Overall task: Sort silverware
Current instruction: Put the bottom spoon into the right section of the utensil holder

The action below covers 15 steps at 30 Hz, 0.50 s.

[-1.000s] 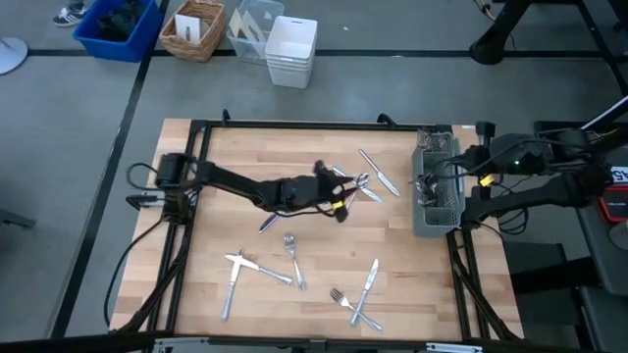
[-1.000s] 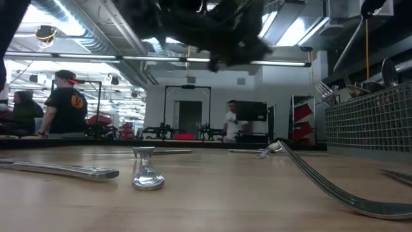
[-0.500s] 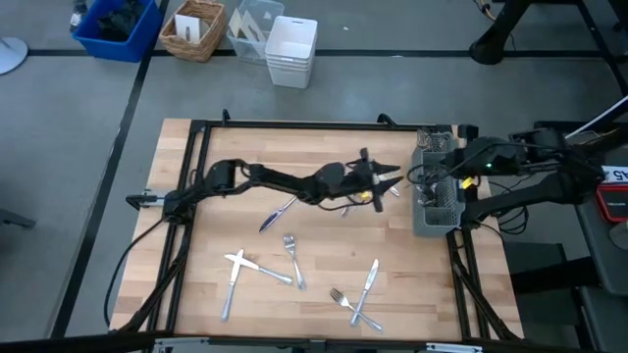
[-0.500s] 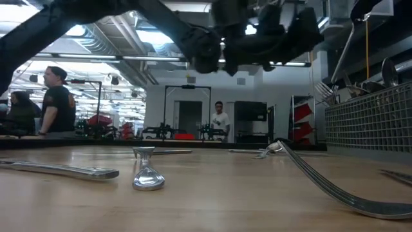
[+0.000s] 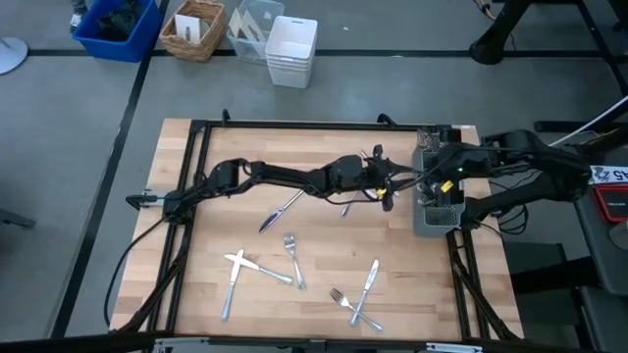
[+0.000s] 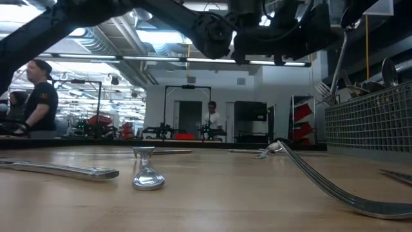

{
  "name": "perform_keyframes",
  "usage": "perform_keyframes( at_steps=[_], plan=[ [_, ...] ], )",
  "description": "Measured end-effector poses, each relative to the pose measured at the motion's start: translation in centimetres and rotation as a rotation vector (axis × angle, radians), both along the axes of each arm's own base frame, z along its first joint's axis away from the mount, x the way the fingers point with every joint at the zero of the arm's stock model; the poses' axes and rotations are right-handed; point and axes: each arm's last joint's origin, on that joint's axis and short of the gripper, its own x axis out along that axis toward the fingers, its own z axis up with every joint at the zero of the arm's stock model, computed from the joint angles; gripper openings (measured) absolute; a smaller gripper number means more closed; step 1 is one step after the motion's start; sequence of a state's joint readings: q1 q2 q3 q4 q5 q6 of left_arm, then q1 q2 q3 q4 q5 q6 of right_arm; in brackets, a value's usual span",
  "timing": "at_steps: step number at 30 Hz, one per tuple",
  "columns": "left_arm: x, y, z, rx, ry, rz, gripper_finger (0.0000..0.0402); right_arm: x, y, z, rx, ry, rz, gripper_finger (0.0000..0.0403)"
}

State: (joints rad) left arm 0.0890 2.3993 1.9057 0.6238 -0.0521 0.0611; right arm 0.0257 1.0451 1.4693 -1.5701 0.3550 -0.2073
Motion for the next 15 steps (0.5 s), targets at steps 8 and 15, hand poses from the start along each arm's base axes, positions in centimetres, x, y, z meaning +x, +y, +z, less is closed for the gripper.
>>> perform_keyframes(
  at_steps=[8, 15],
  plan=[
    [0.0, -0.2, -0.1, -0.001, 0.008, -0.006, 0.0131, 1.1, 0.0, -0.4, -0.001, 0.04, 0.0, 0.0017],
    [-0.1, -0.2, 0.6, 0.005, -0.061, -0.004, 0.0131, 2.6, 0.1, -1.1, 0.009, 0.09, 0.005, 0.0017]
  ],
)
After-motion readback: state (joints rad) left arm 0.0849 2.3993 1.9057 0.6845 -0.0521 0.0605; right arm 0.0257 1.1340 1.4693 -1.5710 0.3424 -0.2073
